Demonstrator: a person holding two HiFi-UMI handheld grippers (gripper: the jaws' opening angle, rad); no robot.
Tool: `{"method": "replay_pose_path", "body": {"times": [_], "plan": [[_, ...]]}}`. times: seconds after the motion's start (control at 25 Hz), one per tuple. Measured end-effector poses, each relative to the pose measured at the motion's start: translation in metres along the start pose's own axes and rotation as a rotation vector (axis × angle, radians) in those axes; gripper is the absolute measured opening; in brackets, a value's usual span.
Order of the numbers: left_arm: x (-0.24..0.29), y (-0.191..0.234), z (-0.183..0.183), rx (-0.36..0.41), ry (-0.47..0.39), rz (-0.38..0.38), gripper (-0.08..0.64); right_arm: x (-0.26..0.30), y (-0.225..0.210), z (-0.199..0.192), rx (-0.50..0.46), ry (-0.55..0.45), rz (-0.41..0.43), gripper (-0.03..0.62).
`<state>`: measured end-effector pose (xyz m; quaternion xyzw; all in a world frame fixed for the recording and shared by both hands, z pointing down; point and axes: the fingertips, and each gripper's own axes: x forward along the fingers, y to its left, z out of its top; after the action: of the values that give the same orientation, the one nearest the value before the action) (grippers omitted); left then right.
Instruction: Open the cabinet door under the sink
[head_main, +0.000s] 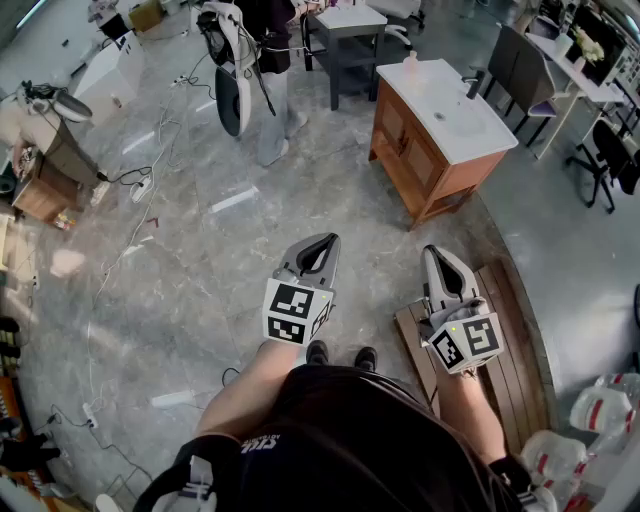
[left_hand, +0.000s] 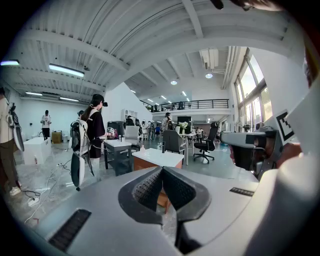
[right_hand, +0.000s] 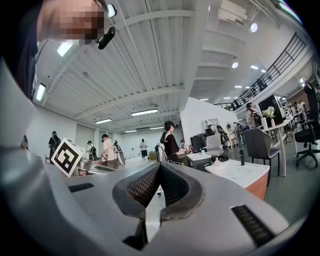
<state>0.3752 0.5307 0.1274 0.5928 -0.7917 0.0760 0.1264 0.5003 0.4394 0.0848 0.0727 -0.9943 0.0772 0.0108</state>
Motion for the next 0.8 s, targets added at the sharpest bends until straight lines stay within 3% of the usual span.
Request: {"method": "replay_pose_path", "body": {"times": [0.52,0.8], "plan": [[0.042,-0.047,0.011,0.003,-0.008,0.007,0.018,-0.032,-0.059,0.01,-0.013,-0.007,0.015,0.011],[0.066,-0.044,-0.002,-0.015,0.001,0.038,0.018,-0.023,-0.082,-0.003,0.026,-0.001,0.043,0.011]]}}
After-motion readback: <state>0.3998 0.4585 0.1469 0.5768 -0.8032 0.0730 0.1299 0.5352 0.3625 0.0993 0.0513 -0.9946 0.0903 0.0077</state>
